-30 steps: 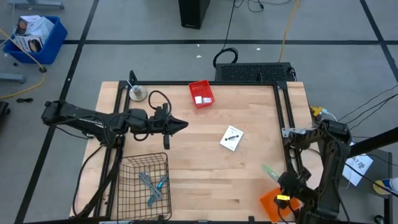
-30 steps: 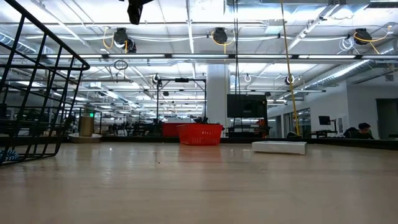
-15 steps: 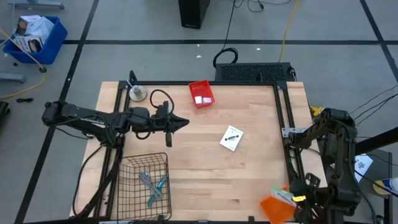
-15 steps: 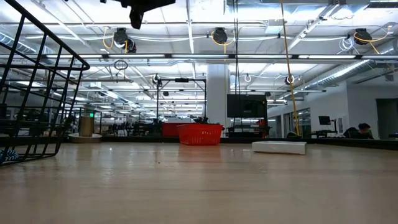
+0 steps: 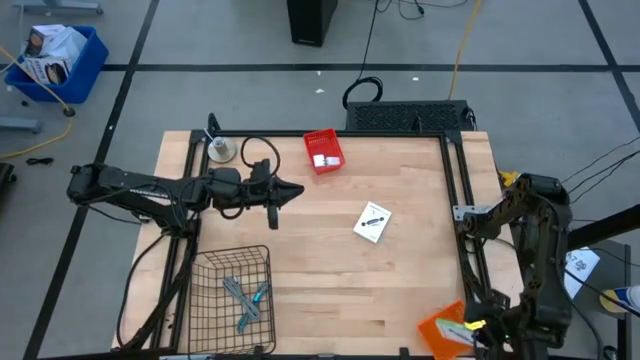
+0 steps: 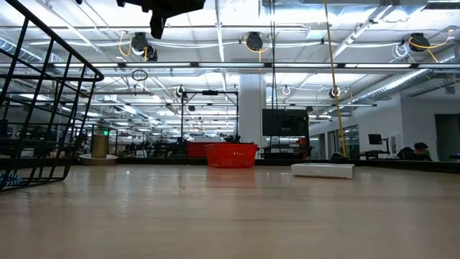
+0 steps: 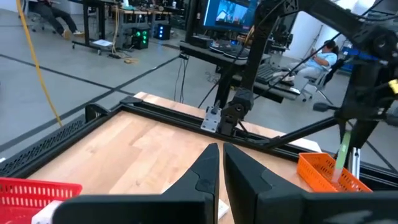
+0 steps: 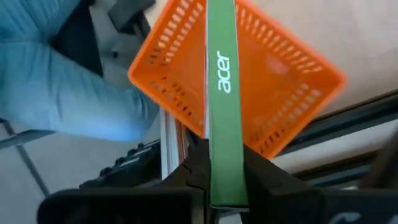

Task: Pick and place items into bin
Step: Put the left white card reader box into the orange basket

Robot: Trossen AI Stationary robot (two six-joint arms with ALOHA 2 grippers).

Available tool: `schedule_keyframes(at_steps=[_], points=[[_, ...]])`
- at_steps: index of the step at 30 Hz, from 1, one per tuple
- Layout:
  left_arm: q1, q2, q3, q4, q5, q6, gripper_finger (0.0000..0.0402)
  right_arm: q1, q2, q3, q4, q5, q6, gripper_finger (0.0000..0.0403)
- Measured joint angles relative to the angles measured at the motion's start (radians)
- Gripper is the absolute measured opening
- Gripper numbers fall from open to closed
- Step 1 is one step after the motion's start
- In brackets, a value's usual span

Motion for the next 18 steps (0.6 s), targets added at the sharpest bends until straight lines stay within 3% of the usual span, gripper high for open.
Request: schedule_keyframes(at_steps=[12,18], points=[[0.000,0.010,0.000,-0.014,0.000,-0.004,0.0026,-0.077,-0.008,-0.195,0.022,0.018,-0.050,0.0034],[0.000,0.010,0.000,-0.019,0.001,-0.004,0.0026,-0.150,-0.026,-0.227,0.000,0.162,-0.100,0.0038]])
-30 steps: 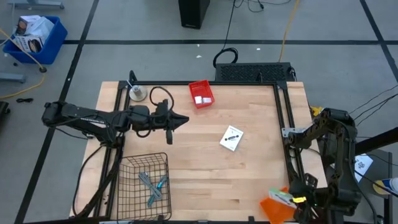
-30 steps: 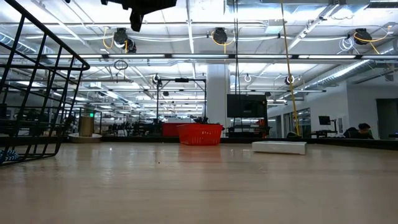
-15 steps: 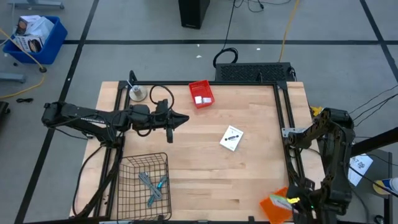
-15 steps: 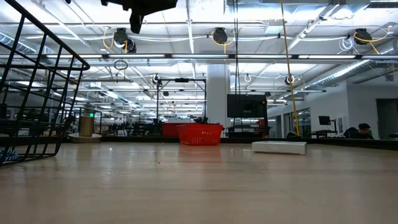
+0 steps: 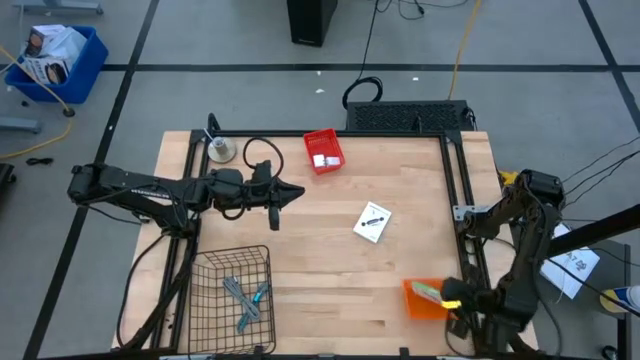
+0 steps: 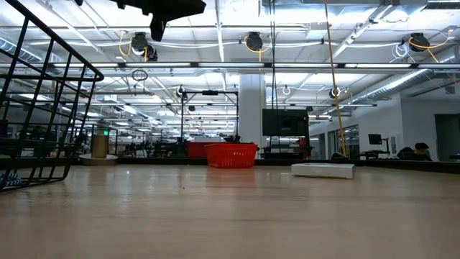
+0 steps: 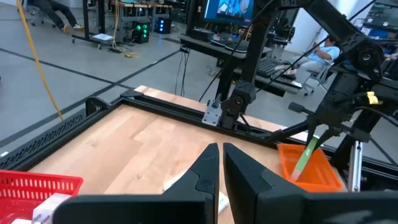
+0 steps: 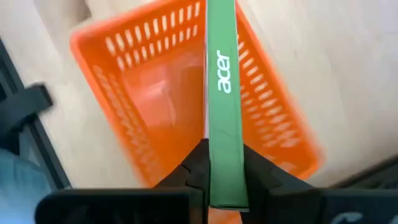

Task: Pick and place items into bin
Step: Put the left white card reader box into the orange basket, then put the white card reader box into the orange basket

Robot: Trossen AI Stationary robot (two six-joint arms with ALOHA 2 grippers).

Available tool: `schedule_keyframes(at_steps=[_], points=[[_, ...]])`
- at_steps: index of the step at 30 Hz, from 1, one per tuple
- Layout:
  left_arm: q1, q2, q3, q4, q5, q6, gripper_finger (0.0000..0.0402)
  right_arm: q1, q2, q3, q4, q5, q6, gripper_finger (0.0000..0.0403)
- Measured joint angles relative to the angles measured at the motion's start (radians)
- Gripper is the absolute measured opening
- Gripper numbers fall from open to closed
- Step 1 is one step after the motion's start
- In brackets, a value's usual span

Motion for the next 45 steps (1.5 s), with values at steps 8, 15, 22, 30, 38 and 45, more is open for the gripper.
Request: schedule_keyframes(at_steps=[8,15,22,30,38,45], points=[[-0.002,0.000,0.000,-0.041,0.028,-0.018,0.0026,-0.113,-0.003,-0.003,0.032,-0.002,-0.161,0.0045],[-0.002,0.000,0.000,-0.040,0.087,-0.030,0.0026,-0.181,-0.003,-0.004,0.051,-0.044,-0.299,0.0060],[-0.003,0.000,0.000,-0.040,0.106,-0.031,0.0026,-0.185,-0.032,-0.004,0.045,-0.063,-0.331,0.0079],[-0.003,0.000,0.000,-0.039,0.106,-0.038,0.0026,-0.184,-0.141,-0.004,0.025,-0.134,-0.306,0.0109],[-0.002,0.000,0.000,-0.045,0.112,-0.045,0.0026,-0.202,-0.206,-0.004,0.090,0.019,-0.343,0.0106],[-0.002,0.000,0.000,-0.069,0.107,-0.029,0.0026,-0.259,-0.205,-0.003,0.116,0.172,-0.470,0.0094]])
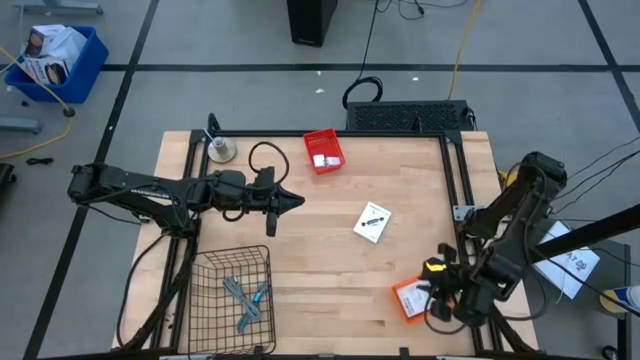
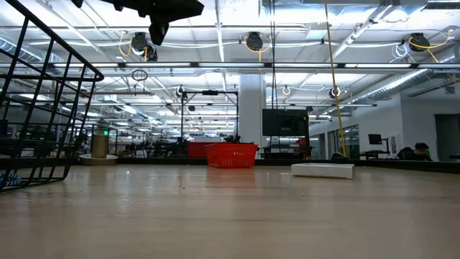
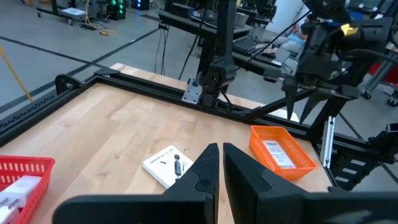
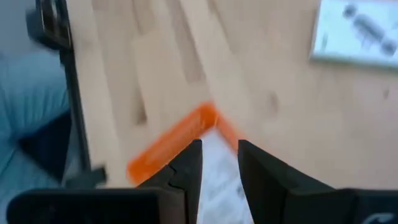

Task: Pick and place items into bin
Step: Put the white card reader box into the orange basket

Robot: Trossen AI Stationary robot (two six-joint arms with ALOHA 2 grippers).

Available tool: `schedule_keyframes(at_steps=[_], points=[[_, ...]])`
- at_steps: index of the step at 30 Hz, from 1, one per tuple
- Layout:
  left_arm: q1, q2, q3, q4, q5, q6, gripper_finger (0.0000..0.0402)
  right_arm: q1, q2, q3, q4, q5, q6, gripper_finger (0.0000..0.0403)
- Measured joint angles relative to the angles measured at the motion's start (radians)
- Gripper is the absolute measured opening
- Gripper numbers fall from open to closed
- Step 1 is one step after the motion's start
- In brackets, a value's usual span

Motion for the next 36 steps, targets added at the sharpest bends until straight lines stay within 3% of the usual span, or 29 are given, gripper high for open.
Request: schedule_keyframes(at_steps=[4,9,13,18,25,29,32,36], points=[[0.000,0.000,0.000,0.000,0.000,0.001,0.0026,-0.063,0.001,-0.001,0.048,0.064,-0.117,0.0095],[0.000,0.000,0.000,-0.002,-0.004,0.019,0.0026,-0.202,0.003,-0.096,0.284,0.086,-0.321,0.0095],[0.000,0.000,0.000,-0.015,-0.006,0.029,0.0026,-0.330,0.003,-0.224,0.514,0.084,-0.370,0.0100],[0.012,0.037,0.002,0.003,-0.021,0.028,0.0026,-0.491,-0.005,-0.333,0.626,0.029,-0.342,0.0096],[0.087,0.173,-0.001,0.010,0.160,-0.050,0.0006,-0.673,-0.005,-0.351,0.633,-0.021,-0.367,0.0049],[0.128,0.237,0.000,0.073,0.176,-0.101,0.0004,-0.734,-0.023,-0.350,0.619,-0.018,-0.383,0.0007],[0.151,0.300,0.004,0.154,0.197,-0.129,0.0004,-0.762,-0.027,-0.351,0.551,-0.018,-0.316,0.0005],[0.169,0.397,0.058,0.143,0.208,-0.128,0.0004,-0.793,-0.027,-0.351,0.431,-0.018,-0.249,0.0001]])
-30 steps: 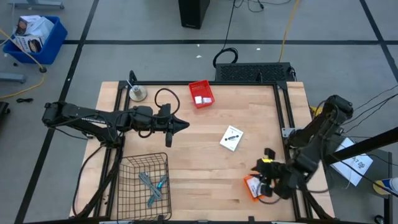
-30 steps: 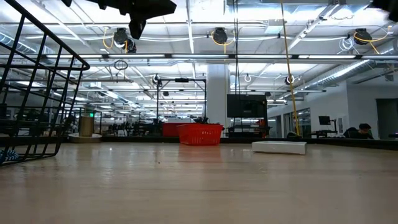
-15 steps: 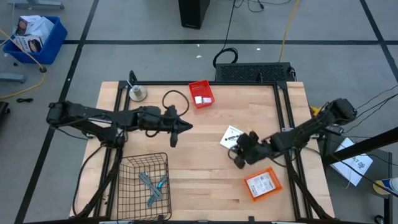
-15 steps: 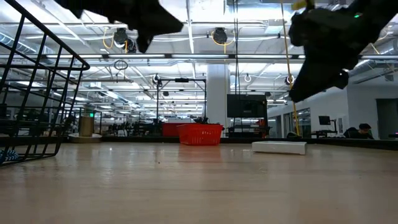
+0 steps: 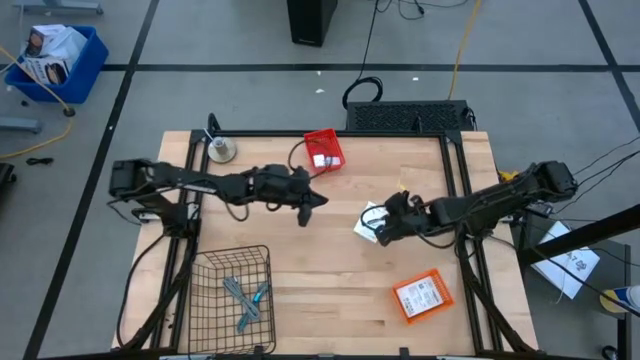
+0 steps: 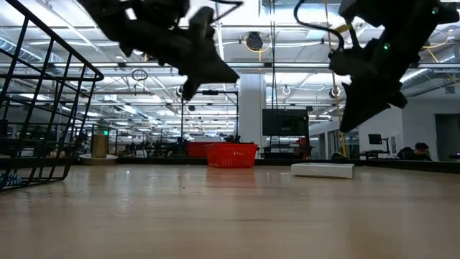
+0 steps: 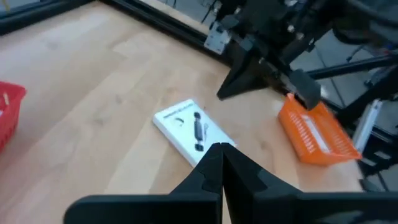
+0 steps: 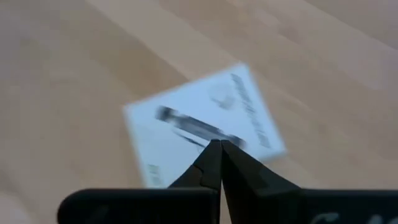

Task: Pick and place items into bin
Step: Put the white card reader box into the orange basket

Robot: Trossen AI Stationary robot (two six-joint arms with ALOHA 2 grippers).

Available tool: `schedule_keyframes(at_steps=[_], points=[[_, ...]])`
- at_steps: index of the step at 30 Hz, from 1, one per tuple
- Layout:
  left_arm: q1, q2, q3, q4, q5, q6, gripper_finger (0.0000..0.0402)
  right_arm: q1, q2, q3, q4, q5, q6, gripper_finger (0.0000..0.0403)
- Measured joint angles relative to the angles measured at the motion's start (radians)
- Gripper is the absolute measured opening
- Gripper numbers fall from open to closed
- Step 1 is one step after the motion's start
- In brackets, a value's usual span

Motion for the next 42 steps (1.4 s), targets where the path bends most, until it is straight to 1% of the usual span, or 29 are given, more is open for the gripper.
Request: schedule_keyframes(at_steps=[4,7,10,12,15,19,22,26,31,34,38,42], points=[[0.011,0.123,0.131,-0.146,0.012,0.001,0.0005,-0.022,0.000,0.000,-0.104,-0.001,0.058,0.0001],[0.013,0.215,0.263,-0.302,0.012,0.034,0.0003,-0.032,0.000,0.000,-0.124,-0.002,0.076,0.0000],[0.013,0.304,0.399,-0.456,-0.038,0.057,0.0005,-0.039,0.000,0.000,-0.132,-0.023,0.086,0.0000],[0.013,0.374,0.485,-0.487,-0.050,0.073,0.0007,-0.042,0.000,0.000,-0.144,-0.036,0.099,0.0000],[0.013,0.472,0.606,-0.517,-0.023,0.096,0.0003,-0.043,0.000,0.000,-0.167,-0.058,0.109,0.0000],[0.013,0.580,0.725,-0.588,-0.018,0.113,0.0007,-0.055,0.001,0.000,-0.202,-0.115,0.149,0.0000],[0.013,0.630,0.766,-0.640,-0.034,0.118,0.0004,-0.079,0.006,0.000,-0.195,-0.132,0.142,0.0000],[0.013,0.659,0.775,-0.619,-0.032,0.114,0.0007,-0.118,0.038,0.000,-0.166,-0.143,0.121,0.0000],[0.000,0.690,0.774,-0.630,-0.032,0.109,0.0003,-0.175,0.111,0.000,-0.097,-0.236,0.065,0.0000],[-0.007,0.691,0.774,-0.632,-0.059,0.107,0.0008,-0.203,0.171,0.000,-0.057,-0.289,0.035,0.0000],[-0.010,0.689,0.774,-0.616,-0.047,0.109,0.0009,-0.229,0.235,0.002,-0.007,-0.315,0.007,0.0000],[-0.016,0.707,0.775,-0.619,-0.046,0.109,0.0005,-0.241,0.242,0.003,0.004,-0.315,-0.009,0.0000]])
